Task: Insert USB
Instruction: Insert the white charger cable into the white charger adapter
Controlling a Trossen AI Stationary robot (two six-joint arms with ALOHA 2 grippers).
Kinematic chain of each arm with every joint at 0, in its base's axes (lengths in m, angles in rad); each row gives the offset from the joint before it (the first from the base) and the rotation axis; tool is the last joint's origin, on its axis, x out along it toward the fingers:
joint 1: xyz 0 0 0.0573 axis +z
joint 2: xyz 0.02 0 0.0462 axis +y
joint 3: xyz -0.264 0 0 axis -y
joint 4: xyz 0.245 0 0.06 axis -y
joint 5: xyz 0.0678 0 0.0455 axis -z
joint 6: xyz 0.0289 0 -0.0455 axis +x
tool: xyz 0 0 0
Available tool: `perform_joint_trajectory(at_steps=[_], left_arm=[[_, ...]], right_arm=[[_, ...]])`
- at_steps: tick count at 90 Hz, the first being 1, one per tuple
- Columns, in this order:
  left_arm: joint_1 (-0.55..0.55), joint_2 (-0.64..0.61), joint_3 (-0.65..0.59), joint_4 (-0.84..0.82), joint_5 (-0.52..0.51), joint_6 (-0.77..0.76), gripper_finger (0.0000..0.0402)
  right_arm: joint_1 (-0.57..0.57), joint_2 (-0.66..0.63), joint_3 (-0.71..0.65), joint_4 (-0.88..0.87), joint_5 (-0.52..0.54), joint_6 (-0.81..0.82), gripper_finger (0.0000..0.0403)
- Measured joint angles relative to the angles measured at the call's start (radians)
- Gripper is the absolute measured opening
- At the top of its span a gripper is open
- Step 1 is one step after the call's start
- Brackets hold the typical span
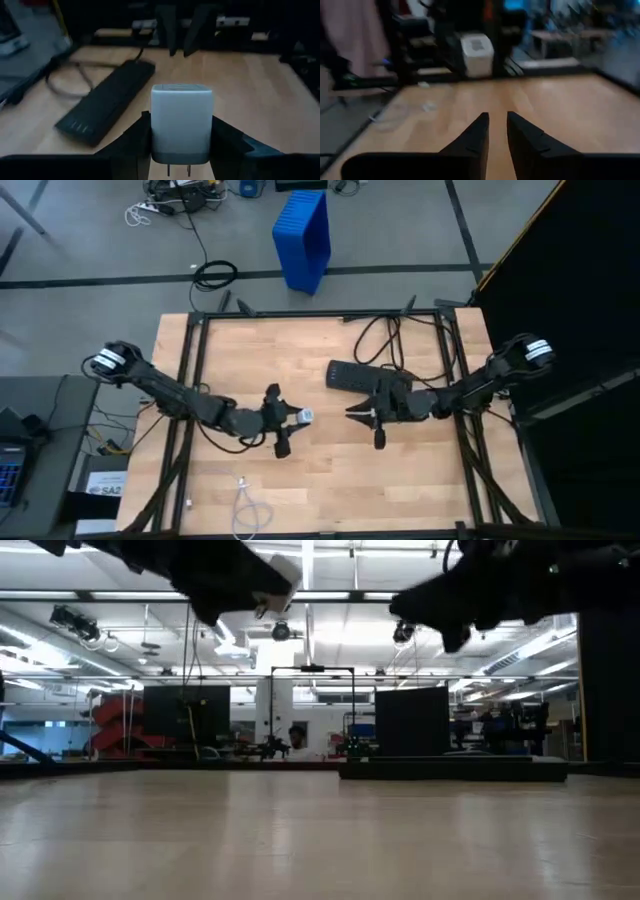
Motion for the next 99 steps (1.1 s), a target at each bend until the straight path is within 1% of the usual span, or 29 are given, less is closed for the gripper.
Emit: perform_joint_trajectory(at_steps=[7, 16, 32, 40, 46, 59, 68, 76, 87, 99], left_arm=[[0.000, 0.013, 0.001, 0.059, 0.019, 0.000, 0.0128], [0.000, 0.031, 0.001, 0.087, 0.026, 0.005, 0.0128], [0.002, 0.078, 0.001, 0.149, 0.051, 0.023, 0.0128], [0.003, 0.093, 0.005, 0.137, 0.053, 0.023, 0.0128], [0.003, 0.101, 0.018, 0.123, 0.053, 0.022, 0.0128], [0.001, 0.108, 0.050, 0.058, 0.054, 0.021, 0.0128], [0.000, 0.130, 0.075, 0.038, 0.058, 0.023, 0.0128], [0.000, 0.163, 0.108, 0.015, 0.063, 0.026, 0.0128], [0.001, 0.197, 0.156, -0.035, 0.063, 0.050, 0.0128], [0.001, 0.201, 0.182, -0.074, 0.061, 0.059, 0.0128]], right_arm=[[0.004, 0.040, 0.031, 0.058, -0.017, -0.063, 0.0060], [0.009, 0.101, 0.082, 0.058, -0.021, -0.119, 0.0077], [0.010, 0.226, 0.183, 0.059, -0.031, -0.170, 0.0138], [0.010, 0.264, 0.220, 0.061, -0.030, -0.194, 0.0174], [0.010, 0.267, 0.228, 0.059, -0.028, -0.203, 0.0196], [0.010, 0.258, 0.232, 0.064, -0.029, -0.180, 0.0226], [0.010, 0.259, 0.232, 0.062, -0.029, -0.158, 0.0231], [0.009, 0.262, 0.232, 0.059, -0.029, -0.151, 0.0225], [0.008, 0.262, 0.232, 0.044, -0.031, -0.140, 0.0205], [0.009, 0.262, 0.232, 0.028, -0.036, -0.132, 0.0171]])
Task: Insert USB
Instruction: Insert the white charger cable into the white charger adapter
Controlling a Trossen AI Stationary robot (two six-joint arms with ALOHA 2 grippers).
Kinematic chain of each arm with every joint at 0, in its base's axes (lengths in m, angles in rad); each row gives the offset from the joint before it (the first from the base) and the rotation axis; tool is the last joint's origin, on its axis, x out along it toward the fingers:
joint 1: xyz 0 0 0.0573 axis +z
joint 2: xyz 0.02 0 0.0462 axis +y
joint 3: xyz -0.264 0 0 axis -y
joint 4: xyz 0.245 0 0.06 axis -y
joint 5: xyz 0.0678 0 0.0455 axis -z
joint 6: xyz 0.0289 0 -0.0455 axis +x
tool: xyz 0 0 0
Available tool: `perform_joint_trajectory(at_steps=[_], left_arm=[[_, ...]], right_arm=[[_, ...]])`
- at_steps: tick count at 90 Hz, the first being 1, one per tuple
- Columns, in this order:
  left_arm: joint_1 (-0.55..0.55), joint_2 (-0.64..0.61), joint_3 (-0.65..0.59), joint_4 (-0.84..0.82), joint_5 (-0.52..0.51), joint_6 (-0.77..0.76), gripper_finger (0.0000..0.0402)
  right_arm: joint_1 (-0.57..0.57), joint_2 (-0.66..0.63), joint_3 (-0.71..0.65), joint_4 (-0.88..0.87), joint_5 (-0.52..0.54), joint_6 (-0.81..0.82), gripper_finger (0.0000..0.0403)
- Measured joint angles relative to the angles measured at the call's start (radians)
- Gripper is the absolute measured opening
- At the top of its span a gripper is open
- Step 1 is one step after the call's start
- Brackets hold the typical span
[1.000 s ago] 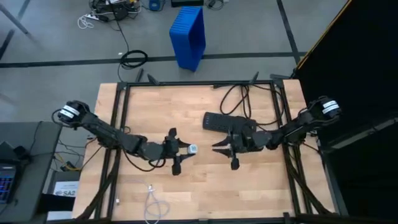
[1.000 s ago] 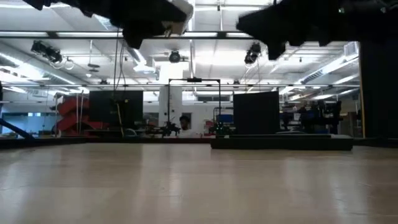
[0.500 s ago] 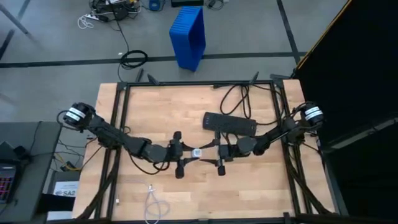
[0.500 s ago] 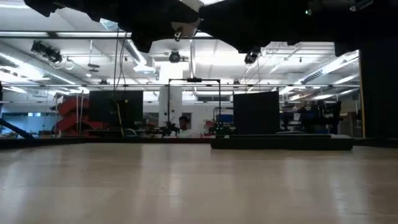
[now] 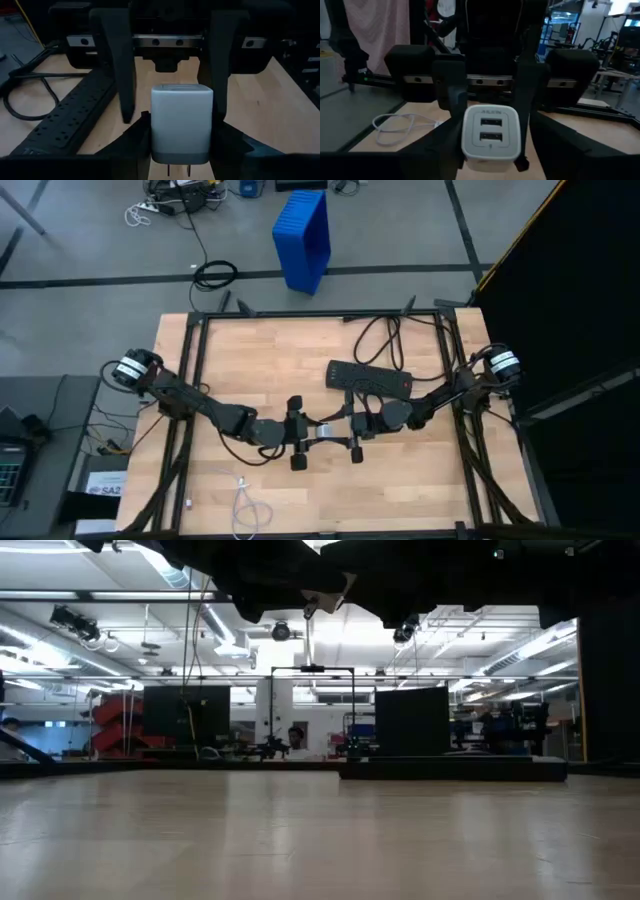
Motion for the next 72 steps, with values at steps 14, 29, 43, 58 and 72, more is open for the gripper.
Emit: perform_joint_trajectory(at_steps=[14, 29, 43, 58, 72], left_arm=[[0.000, 0.000, 0.001, -0.015, -0.003, -0.006, 0.0128], [-0.001, 0.007, 0.002, -0.020, -0.021, -0.011, 0.0128], [-0.004, 0.005, 0.003, -0.020, -0.092, 0.021, 0.0158], [-0.033, -0.004, 0.005, -0.029, -0.278, 0.154, 0.0187], [-0.068, -0.005, 0.005, -0.012, -0.347, 0.262, 0.0190]], right_arm=[[0.000, 0.000, 0.000, -0.015, 0.000, 0.001, 0.0130], [-0.001, 0.000, 0.000, -0.022, 0.009, 0.006, 0.0115], [-0.002, 0.000, 0.000, 0.005, 0.072, 0.065, 0.0115], [-0.004, -0.002, -0.001, 0.041, 0.143, 0.147, 0.0115], [-0.007, -0.002, -0.001, 0.080, 0.147, 0.219, 0.0115]])
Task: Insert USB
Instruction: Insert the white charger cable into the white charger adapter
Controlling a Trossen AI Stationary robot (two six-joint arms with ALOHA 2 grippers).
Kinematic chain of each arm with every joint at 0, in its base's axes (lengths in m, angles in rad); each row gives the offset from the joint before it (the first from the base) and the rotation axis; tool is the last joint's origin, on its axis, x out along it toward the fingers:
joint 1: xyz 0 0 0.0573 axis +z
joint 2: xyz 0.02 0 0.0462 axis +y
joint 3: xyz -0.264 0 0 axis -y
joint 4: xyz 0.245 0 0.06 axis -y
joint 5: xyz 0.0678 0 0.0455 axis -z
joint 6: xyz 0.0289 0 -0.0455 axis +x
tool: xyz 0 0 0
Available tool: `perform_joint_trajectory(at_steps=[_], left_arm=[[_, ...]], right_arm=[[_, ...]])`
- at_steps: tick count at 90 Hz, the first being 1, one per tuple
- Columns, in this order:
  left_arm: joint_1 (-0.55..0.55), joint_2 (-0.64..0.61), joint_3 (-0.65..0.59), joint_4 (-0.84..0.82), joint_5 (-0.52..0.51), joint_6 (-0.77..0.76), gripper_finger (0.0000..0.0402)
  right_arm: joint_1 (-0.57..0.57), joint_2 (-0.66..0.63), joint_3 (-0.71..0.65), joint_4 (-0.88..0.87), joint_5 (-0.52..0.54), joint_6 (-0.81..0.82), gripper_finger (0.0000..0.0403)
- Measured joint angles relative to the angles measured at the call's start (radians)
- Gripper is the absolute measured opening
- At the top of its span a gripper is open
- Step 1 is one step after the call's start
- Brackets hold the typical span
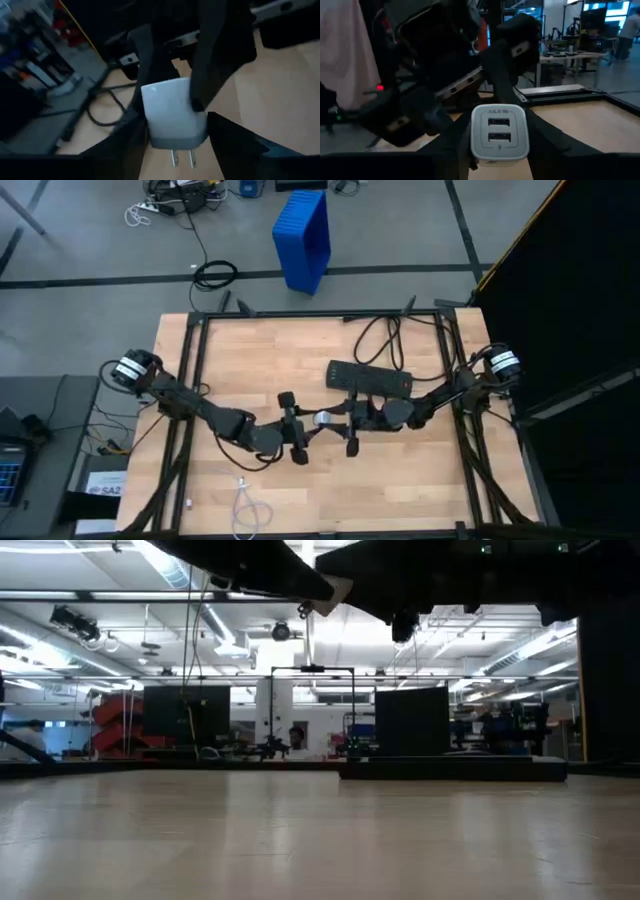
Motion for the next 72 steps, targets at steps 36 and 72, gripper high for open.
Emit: perform_joint_trajectory(at_steps=[36, 72], left_arm=[[-0.077, 0.010, 0.000, 0.089, -0.269, 0.154, 0.0193], [-0.070, 0.157, -0.002, 0.489, -0.391, 0.500, 0.0193]], right_arm=[[-0.046, 0.000, -0.001, 0.184, -0.058, 0.206, 0.0115], [-0.083, 0.002, -0.001, 0.194, -0.111, 0.257, 0.0115]])
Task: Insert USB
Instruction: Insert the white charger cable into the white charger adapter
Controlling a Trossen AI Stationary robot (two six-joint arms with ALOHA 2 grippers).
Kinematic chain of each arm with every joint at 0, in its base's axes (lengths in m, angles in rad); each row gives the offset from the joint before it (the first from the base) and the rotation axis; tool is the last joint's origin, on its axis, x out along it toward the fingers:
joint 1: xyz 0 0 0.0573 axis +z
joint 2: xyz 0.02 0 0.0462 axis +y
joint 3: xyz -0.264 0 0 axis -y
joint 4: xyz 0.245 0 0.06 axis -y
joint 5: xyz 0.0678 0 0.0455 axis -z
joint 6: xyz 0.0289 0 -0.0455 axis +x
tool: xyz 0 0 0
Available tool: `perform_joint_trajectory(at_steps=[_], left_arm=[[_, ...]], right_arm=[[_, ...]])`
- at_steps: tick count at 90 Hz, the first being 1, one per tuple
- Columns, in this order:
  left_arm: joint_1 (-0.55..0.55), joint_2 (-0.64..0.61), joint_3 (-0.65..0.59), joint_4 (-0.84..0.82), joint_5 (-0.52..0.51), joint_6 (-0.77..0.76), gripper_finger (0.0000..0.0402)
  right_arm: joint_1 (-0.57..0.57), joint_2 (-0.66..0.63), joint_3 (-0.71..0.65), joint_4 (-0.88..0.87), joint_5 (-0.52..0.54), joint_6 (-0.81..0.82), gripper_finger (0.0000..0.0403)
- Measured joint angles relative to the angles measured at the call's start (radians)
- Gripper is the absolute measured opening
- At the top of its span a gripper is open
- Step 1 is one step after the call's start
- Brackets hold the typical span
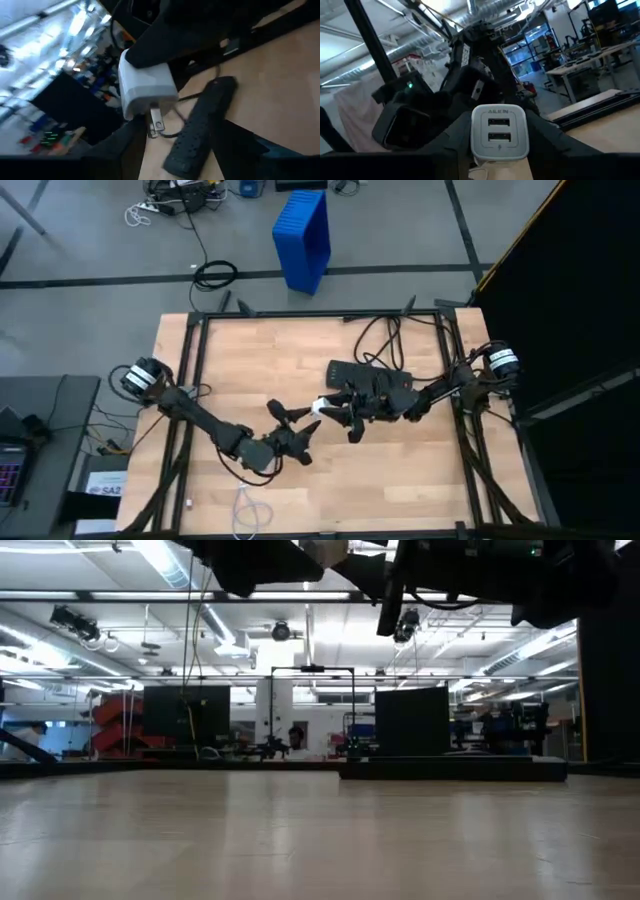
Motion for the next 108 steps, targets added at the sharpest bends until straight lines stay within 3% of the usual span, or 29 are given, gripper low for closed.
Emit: perform_joint_trajectory(at_steps=[14, 45, 65, 88, 108], left_arm=[[-0.001, 0.051, 0.027, 0.114, -0.056, 0.118, 0.0193], [0.019, 0.087, 0.085, 0.121, -0.227, 0.229, 0.0193], [0.016, 0.087, 0.086, 0.121, -0.125, 0.220, 0.0193], [0.020, 0.089, 0.086, 0.126, -0.094, 0.177, 0.0191], [0.020, 0.090, 0.086, 0.128, -0.104, 0.178, 0.0131]], right_arm=[[0.001, 0.000, 0.000, 0.003, 0.003, -0.006, 0.0115], [-0.001, 0.001, 0.002, -0.022, -0.009, -0.004, 0.0115], [0.002, 0.003, 0.001, -0.028, -0.031, -0.008, 0.0115], [0.002, 0.003, 0.001, -0.026, -0.033, -0.006, 0.0115], [0.002, 0.003, 0.000, -0.029, -0.027, 0.015, 0.0116]])
